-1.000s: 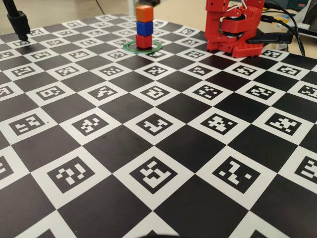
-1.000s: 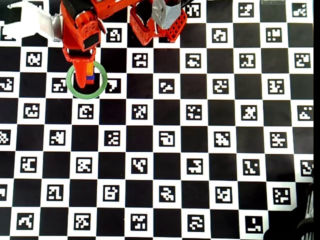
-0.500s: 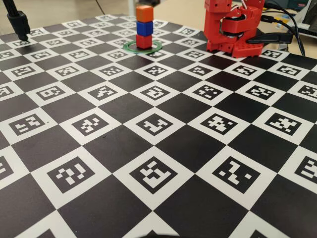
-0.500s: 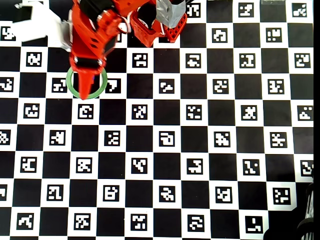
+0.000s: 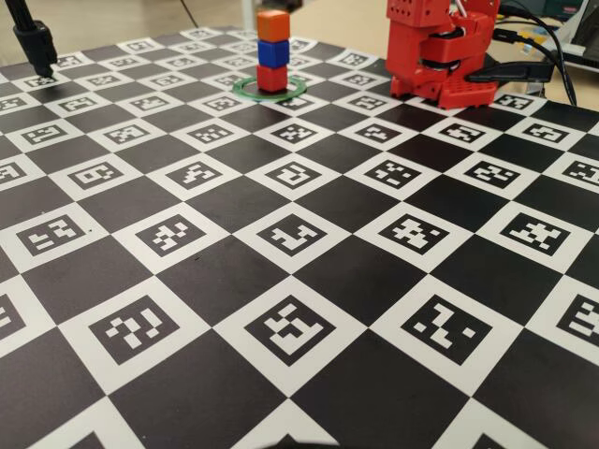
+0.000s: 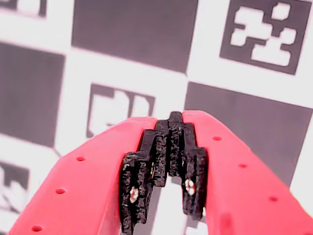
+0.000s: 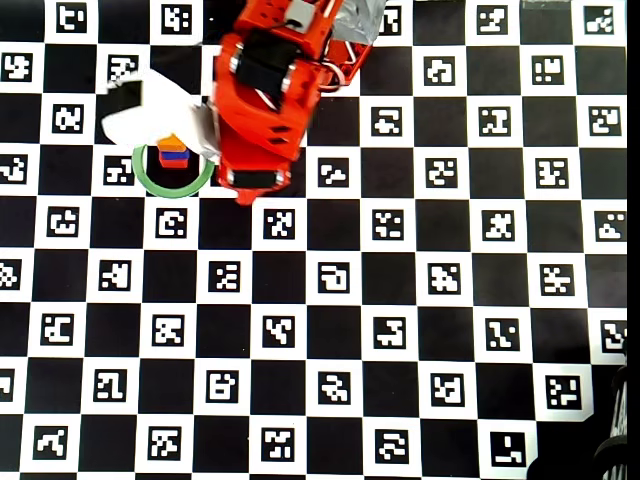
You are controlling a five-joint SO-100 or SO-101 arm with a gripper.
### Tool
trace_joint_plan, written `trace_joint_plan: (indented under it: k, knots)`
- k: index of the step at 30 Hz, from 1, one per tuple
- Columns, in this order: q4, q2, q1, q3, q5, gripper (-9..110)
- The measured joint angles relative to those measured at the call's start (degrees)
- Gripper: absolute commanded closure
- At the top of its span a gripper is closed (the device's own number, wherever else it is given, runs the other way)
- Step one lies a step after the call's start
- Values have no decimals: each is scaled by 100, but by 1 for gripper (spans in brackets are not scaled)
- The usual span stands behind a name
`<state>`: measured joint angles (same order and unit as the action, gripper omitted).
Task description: Grab the red cube then put it in the green circle then put the blue cube on top and finally the orange cube on top
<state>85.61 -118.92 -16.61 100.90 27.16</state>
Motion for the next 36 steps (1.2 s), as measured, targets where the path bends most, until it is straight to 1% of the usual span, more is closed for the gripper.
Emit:
trace_joint_plan:
  k: [4, 10, 21, 27, 31, 36]
  knots:
    - [-650, -536, 448, 1072, 589, 107]
    - [-1828, -1318, 501, 2479, 1670, 107]
    - [-2479, -2241, 527, 4078, 3674, 107]
    - [-2549, -3190, 773, 5106, 4315, 107]
    - [-2549, -4315, 976, 6047, 4667, 107]
    - [-1969, -5880, 1178, 6908, 4966, 107]
